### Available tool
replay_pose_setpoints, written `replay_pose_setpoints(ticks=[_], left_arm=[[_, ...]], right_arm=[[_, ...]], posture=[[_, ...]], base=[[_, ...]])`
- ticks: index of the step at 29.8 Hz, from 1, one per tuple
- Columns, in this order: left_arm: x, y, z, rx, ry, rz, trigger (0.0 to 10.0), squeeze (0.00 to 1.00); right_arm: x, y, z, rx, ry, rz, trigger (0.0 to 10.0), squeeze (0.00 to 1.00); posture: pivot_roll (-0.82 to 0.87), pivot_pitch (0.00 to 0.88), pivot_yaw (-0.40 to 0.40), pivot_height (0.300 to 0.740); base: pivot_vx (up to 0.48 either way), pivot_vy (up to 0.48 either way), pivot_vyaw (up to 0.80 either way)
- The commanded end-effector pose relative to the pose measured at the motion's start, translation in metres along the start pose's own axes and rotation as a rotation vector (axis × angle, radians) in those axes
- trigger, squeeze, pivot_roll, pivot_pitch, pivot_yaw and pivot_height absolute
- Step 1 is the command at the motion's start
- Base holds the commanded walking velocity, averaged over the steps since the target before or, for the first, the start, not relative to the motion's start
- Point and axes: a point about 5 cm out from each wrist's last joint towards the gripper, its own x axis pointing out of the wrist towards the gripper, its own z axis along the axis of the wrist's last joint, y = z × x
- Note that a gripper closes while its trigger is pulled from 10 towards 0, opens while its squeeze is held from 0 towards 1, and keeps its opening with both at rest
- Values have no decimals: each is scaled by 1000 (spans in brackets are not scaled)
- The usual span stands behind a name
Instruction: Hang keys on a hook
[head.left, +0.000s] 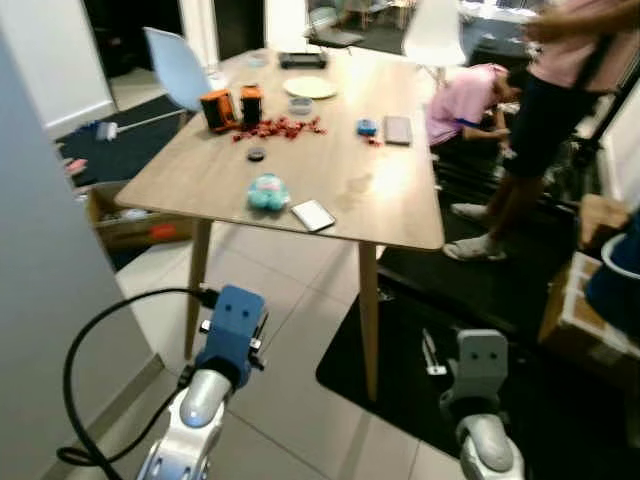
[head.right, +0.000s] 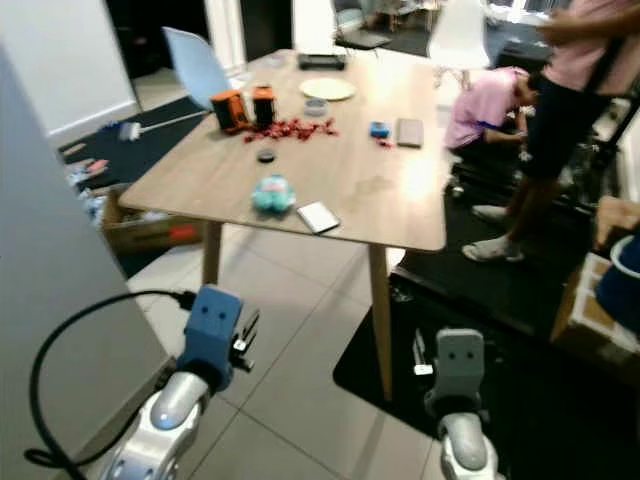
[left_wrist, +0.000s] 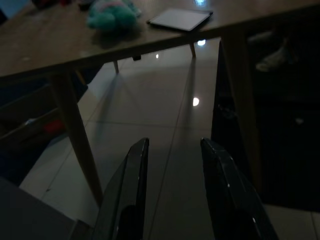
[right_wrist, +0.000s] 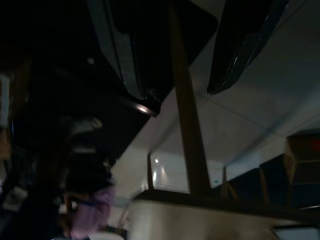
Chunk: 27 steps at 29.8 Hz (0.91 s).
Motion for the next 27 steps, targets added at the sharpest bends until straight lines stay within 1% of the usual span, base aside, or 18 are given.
replay_pose_setpoints(ticks=[1, 8, 17, 21, 27], left_arm=[[-1, -5, -3, 10, 19, -21, 10000, 0], [-1, -4, -3, 11, 20, -20, 10000, 0], [-1, -5, 2, -8, -10, -27, 10000, 0], [1, -5, 7, -12, -35, -34, 10000, 0], [3, -3, 11, 1, -53, -28, 10000, 0]], right_arm=[[-5, -4, -5, -5, 21, -11, 10000, 0], [-5, -4, -5, -7, 21, -13, 10000, 0], [-3, -3, -3, -19, 11, -7, 10000, 0], [0, 1, 4, -2, -21, 15, 10000, 0], [2, 3, 7, -1, -30, 22, 10000, 0]], posture=[[82, 157, 17, 740], [83, 158, 18, 740], [82, 157, 18, 740], [83, 151, 14, 740], [83, 149, 13, 740]], base=[[0, 0, -800], [0, 0, -800], [0, 0, 0], [0, 0, 0], [0, 0, 0]])
